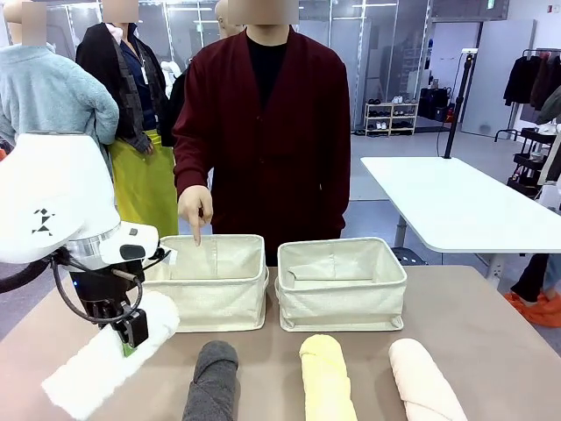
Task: Divide the towels into two baskets.
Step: Pick up one hotel-folded towel and place it in the Fabric basket indicated by the person.
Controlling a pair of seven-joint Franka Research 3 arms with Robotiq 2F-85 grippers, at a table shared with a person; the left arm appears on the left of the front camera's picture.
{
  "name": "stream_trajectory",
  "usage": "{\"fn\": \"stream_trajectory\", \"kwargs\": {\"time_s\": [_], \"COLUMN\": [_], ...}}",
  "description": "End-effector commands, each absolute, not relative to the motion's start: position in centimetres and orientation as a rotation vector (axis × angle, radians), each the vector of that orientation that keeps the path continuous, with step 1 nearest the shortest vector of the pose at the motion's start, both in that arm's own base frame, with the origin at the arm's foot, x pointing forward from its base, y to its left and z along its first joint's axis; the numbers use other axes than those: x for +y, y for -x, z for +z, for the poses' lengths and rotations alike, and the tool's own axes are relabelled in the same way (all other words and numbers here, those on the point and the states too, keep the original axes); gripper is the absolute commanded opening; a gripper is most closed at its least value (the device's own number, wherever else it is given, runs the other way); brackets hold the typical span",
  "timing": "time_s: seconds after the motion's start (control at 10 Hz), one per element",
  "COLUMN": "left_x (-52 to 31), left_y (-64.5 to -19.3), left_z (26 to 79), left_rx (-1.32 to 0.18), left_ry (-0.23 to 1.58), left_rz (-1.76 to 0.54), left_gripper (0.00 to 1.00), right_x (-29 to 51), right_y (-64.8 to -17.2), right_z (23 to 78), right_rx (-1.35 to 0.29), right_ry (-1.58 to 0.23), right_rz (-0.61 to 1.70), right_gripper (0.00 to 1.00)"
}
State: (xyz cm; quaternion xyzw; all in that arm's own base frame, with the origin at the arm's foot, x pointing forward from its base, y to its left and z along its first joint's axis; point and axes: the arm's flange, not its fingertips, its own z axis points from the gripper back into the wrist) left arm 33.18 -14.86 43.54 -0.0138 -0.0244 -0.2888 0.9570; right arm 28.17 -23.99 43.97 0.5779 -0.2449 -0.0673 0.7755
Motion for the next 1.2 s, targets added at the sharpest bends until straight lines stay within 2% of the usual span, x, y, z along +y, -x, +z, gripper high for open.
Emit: {"fn": "stream_trajectory", "kwargs": {"time_s": [0.0,0.1,0.2,0.3,0.4,0.5,0.7,0.9,1.1], "left_x": [-13.8,-13.8,-14.5,-14.4,-17.1,-19.5,-23.9,-27.2,-28.6], "left_y": [-33.6,-33.6,-33.4,-31.4,-30.5,-30.3,-31.5,-35.3,-39.6], "left_z": [43.6,43.6,43.5,44.8,46.7,47.8,50.1,52.6,53.6], "left_rx": [-0.046,-0.046,-0.046,-0.212,-0.321,-0.370,-0.403,-0.475,-0.479], "left_ry": [0.050,0.050,0.035,0.033,-0.075,-0.158,-0.382,-0.514,-0.526], "left_rz": [-0.493,-0.493,-0.560,-0.782,-1.001,-1.115,-1.313,-1.436,-1.516], "left_gripper": [0.13,0.13,0.40,0.40,0.40,0.40,0.40,0.40,0.40], "right_x": [-24.0,-24.0,-24.0,-24.0,-24.0,-24.0,-24.0,-24.0,-24.0], "right_y": [-27.9,-27.9,-27.9,-27.9,-27.9,-27.9,-27.9,-27.9,-27.9], "right_z": [44.2,44.2,44.2,44.2,44.2,44.2,44.2,44.2,44.2], "right_rx": [-0.534,-0.534,-0.534,-0.534,-0.534,-0.534,-0.534,-0.534,-0.534], "right_ry": [-1.252,-1.252,-1.252,-1.252,-1.252,-1.252,-1.252,-1.252,-1.252], "right_rz": [-0.135,-0.135,-0.135,-0.135,-0.135,-0.135,-0.135,-0.135,-0.135], "right_gripper": [1.00,1.00,1.00,1.00,1.00,1.00,1.00,1.00,1.00]}}
